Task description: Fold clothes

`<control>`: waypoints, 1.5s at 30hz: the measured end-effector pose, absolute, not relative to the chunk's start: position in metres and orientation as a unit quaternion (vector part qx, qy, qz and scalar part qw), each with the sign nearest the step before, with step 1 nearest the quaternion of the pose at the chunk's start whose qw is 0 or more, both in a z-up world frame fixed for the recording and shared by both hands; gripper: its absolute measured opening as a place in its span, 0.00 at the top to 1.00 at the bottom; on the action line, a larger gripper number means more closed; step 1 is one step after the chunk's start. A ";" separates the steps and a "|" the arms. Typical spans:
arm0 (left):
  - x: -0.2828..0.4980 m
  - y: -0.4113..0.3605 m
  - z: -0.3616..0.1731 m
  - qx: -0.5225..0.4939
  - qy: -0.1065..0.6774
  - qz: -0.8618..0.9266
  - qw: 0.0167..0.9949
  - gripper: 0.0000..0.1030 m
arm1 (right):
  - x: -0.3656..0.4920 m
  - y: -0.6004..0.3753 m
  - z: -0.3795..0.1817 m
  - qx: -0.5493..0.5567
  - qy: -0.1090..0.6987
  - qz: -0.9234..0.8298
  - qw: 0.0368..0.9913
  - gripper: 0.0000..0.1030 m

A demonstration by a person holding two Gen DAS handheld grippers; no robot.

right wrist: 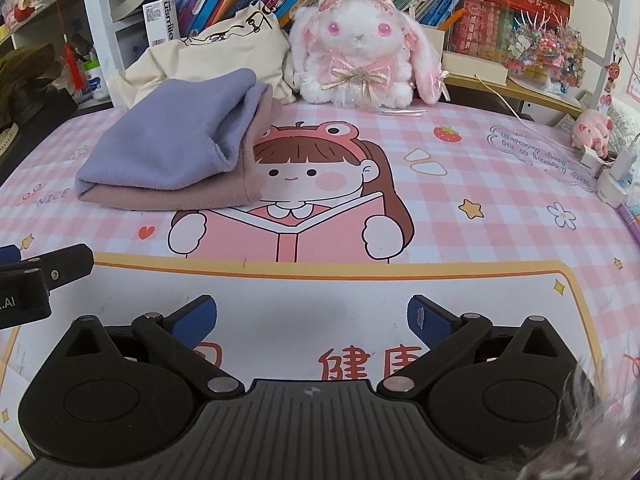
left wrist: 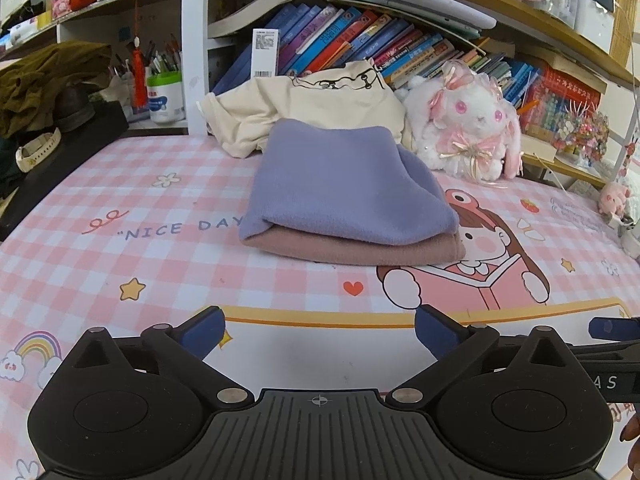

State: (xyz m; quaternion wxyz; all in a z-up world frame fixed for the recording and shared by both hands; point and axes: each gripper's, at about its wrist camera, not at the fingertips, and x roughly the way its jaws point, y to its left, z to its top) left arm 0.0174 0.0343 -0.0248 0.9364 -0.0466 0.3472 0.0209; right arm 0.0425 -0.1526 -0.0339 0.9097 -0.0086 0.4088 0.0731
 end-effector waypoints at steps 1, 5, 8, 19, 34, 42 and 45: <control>0.018 0.034 -0.025 -0.046 0.349 0.021 0.936 0.01 | 0.043 -0.153 -0.034 -0.008 0.409 0.073 0.909 0.00; 0.019 0.034 -0.026 -0.044 0.352 0.020 0.935 0.00 | 0.044 -0.153 -0.035 -0.008 0.412 0.073 0.908 0.00; 0.020 0.034 -0.027 -0.045 0.354 0.017 0.934 0.00 | 0.045 -0.153 -0.036 -0.006 0.414 0.072 0.907 0.00; 0.022 0.033 -0.029 -0.045 0.364 0.014 0.930 0.00 | 0.045 -0.153 -0.037 -0.007 0.415 0.072 0.907 0.00; 0.022 0.033 -0.030 -0.044 0.366 0.013 0.929 0.00 | 0.046 -0.153 -0.038 -0.007 0.418 0.070 0.905 0.00; 0.022 0.033 -0.030 -0.043 0.365 0.011 0.930 0.00 | 0.045 -0.152 -0.038 -0.008 0.419 0.070 0.905 0.00; 0.023 0.033 -0.030 -0.043 0.366 0.011 0.930 0.00 | 0.046 -0.152 -0.038 -0.008 0.420 0.070 0.905 0.00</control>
